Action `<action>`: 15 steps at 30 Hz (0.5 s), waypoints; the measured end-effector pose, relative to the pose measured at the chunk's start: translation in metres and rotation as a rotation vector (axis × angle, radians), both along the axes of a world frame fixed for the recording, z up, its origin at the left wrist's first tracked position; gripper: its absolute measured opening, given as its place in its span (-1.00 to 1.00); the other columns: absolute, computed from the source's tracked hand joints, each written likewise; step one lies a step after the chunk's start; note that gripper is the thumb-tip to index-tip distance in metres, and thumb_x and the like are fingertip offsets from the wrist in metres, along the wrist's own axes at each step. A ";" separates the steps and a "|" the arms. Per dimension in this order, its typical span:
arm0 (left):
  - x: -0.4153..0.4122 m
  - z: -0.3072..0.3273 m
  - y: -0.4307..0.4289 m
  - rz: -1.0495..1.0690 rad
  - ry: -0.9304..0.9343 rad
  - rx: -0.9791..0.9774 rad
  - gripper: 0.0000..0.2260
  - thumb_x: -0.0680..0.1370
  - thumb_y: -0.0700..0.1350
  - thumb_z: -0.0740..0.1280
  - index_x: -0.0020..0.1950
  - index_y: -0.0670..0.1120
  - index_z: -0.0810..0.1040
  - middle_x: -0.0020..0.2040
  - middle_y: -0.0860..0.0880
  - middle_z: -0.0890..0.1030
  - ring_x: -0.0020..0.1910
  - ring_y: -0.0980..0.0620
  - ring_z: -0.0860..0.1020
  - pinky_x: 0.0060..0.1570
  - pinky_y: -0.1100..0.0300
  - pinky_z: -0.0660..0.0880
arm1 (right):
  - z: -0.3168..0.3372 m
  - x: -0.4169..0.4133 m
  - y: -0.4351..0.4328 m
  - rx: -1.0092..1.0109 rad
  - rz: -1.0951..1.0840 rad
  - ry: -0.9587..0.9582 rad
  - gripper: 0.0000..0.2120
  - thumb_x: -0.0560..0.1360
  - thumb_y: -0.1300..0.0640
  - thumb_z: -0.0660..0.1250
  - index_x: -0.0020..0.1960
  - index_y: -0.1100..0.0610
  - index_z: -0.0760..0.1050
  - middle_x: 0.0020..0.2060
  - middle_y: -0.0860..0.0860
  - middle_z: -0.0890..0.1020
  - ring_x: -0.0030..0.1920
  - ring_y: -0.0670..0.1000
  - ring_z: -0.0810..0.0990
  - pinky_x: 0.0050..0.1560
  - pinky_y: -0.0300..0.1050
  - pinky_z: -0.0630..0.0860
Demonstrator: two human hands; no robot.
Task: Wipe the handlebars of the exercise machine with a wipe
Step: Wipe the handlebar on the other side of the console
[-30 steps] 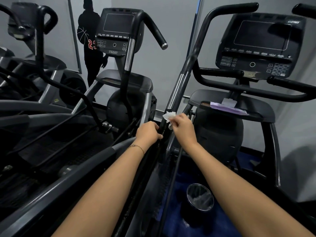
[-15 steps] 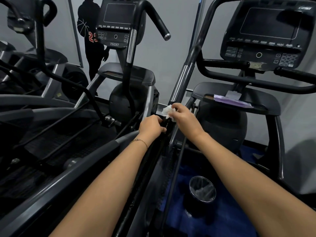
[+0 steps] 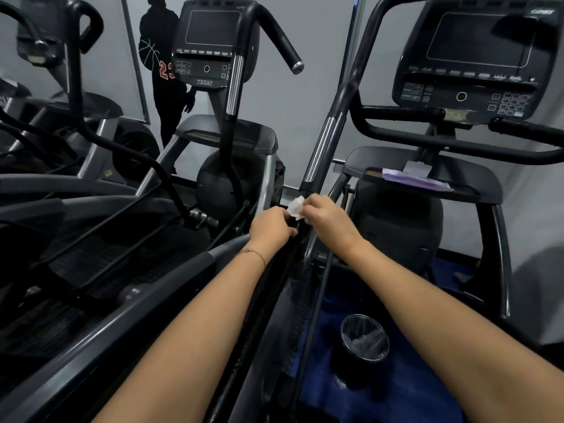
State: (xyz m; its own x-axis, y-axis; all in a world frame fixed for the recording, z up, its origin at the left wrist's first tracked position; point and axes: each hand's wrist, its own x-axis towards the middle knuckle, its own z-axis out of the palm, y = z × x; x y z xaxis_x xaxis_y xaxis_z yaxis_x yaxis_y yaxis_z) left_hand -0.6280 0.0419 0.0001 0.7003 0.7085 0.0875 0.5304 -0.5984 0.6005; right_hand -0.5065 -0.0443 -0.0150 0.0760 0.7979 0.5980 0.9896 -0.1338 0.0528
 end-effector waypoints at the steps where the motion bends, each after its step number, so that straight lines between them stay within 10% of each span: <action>1: 0.000 0.000 0.000 0.000 0.004 0.002 -0.64 0.50 -0.04 0.39 0.28 -0.05 0.48 0.15 -0.05 0.59 0.14 -0.02 0.53 -0.01 0.19 0.41 | -0.001 0.000 -0.003 -0.026 0.026 -0.014 -0.81 0.28 0.45 0.42 -0.14 0.28 0.56 -0.20 0.14 0.55 -0.24 0.16 0.51 -0.41 0.01 0.51; 9: -0.006 -0.001 0.004 -0.054 0.029 -0.063 -0.57 0.46 -0.06 0.43 0.31 -0.06 0.49 0.17 -0.04 0.58 0.17 -0.03 0.53 0.14 0.17 0.42 | 0.006 -0.006 -0.002 0.085 -0.046 0.197 -0.97 0.41 0.37 0.34 -0.15 0.31 0.53 -0.20 0.15 0.50 -0.20 0.13 0.48 -0.26 -0.01 0.48; 15: -0.036 -0.004 0.007 -0.079 0.192 -0.350 -0.65 0.40 -0.17 0.49 0.15 -0.14 0.52 -0.21 -0.10 0.51 -0.43 0.02 0.46 -0.28 0.12 0.55 | 0.018 -0.001 -0.003 0.020 -0.071 0.196 -0.91 0.47 0.31 0.32 -0.05 0.29 0.57 -0.07 0.15 0.51 -0.15 0.10 0.50 -0.20 -0.16 0.35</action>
